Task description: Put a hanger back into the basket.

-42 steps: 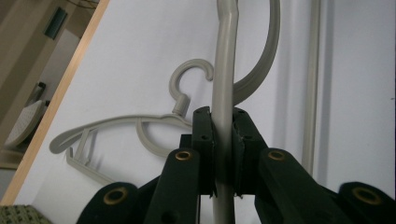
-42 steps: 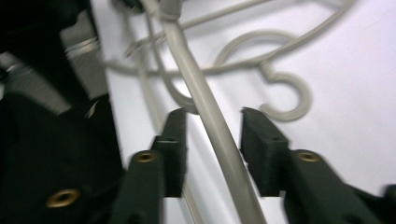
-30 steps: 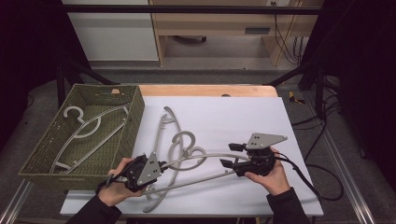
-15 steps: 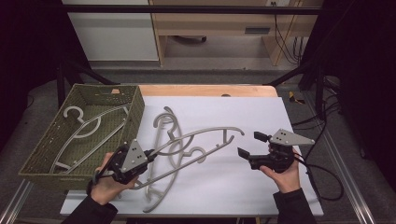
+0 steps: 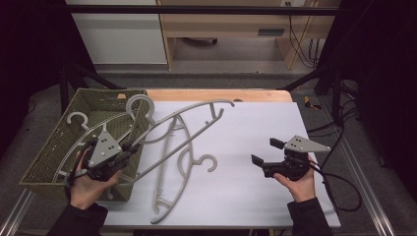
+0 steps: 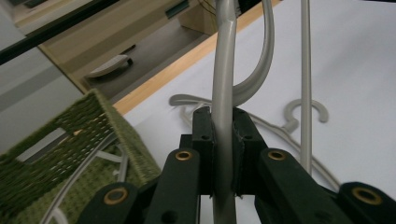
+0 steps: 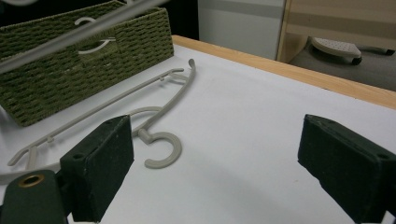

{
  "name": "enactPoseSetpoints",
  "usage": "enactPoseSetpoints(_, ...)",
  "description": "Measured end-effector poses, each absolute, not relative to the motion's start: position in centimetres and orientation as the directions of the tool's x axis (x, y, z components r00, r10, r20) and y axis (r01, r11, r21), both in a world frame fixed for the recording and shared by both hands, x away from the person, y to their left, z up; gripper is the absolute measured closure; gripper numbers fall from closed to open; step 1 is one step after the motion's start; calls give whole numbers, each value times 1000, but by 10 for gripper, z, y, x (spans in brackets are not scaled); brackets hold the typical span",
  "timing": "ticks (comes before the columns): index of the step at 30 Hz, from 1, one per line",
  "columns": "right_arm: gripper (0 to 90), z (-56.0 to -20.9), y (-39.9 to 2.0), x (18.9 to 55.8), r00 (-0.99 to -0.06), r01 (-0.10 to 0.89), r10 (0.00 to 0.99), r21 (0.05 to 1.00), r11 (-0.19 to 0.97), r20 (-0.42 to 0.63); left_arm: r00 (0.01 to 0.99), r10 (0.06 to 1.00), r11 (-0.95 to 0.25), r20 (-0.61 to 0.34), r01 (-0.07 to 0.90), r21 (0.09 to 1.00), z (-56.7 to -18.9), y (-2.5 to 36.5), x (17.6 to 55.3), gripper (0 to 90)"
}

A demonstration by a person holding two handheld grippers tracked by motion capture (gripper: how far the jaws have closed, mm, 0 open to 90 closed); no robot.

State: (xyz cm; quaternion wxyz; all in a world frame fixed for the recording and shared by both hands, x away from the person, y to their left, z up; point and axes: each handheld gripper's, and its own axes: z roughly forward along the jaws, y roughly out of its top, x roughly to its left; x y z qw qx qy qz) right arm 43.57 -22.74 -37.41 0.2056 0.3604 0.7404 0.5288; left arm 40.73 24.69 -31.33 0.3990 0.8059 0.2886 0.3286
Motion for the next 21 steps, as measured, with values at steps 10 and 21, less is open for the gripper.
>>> enactPoseSetpoints(10, 95, -374, -227, 436, -653, 315, 753, 932, 179, 76, 566, 775, -485, 280, 248, 839, -286, 286, 422, 820)
enactPoseSetpoints(21, 92, -374, -227, 436, -654, 315, 753, 931, 183, 73, 515, 796, -503, 320, 268, 822, -261, 322, 442, 819)
